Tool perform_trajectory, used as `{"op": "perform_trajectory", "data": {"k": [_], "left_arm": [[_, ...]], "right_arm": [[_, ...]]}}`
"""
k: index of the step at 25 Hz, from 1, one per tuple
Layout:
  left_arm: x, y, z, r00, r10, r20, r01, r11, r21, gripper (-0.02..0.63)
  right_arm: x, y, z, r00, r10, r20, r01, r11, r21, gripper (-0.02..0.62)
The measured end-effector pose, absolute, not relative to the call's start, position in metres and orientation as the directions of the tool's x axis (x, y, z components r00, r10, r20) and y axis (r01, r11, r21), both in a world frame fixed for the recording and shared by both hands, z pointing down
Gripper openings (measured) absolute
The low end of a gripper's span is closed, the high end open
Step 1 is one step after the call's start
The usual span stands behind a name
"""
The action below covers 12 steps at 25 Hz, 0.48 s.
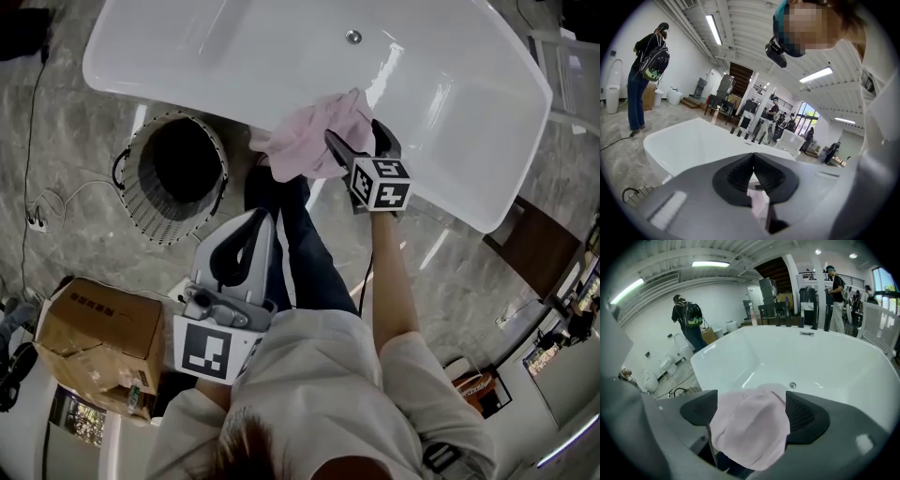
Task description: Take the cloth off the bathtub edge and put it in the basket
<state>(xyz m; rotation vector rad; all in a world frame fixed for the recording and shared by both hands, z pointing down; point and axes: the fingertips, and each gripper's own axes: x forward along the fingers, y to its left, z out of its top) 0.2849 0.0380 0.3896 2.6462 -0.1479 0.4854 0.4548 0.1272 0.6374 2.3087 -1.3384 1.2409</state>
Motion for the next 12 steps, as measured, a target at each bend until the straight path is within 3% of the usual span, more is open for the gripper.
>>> {"op": "perform_trajectory", "data": {"k": [12], "left_arm": [[0.292, 0.036, 0.398, 0.924, -0.028, 0.381, -0.213, -0.867, 0.45, 0.048]], "right_arm": [[0.45, 0.126, 0.707, 0.147, -0.557, 0.817, -0.758, -0.594, -0.269, 0.436]]}}
